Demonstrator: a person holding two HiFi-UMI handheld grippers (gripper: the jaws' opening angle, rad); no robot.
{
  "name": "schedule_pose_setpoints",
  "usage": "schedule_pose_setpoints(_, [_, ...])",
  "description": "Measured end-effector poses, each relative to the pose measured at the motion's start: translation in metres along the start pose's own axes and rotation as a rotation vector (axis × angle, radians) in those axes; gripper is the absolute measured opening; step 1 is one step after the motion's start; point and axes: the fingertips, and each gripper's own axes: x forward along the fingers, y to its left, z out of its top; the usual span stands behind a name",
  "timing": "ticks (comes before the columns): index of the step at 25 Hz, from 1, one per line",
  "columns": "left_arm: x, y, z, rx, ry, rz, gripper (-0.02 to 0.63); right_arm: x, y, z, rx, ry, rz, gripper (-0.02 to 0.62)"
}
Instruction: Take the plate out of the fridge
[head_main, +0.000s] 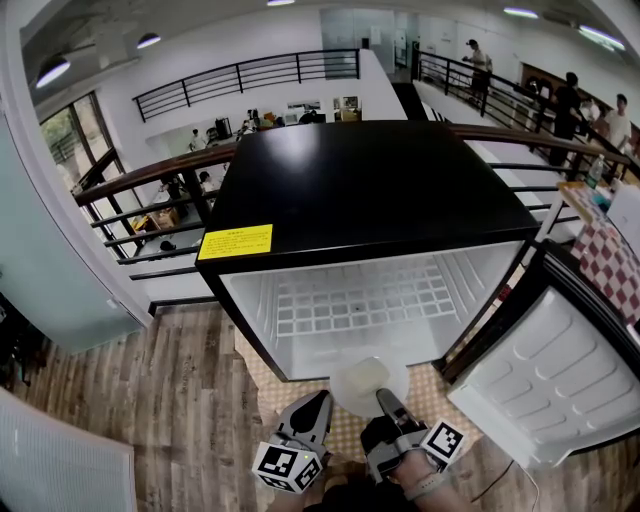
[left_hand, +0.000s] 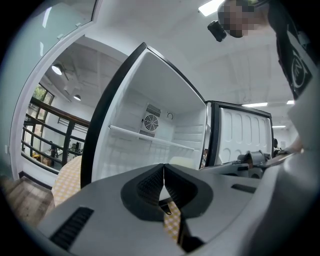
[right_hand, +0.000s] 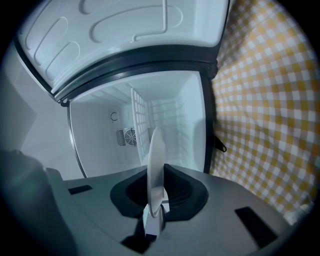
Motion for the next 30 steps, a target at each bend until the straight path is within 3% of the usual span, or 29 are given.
schedule_pose_setpoints(30, [-0.020, 0.012, 0.009, 0.009, -0.023, 0.049, 0.010, 0.008, 0.004, -0.022, 0.006, 0.044, 0.012, 0.052])
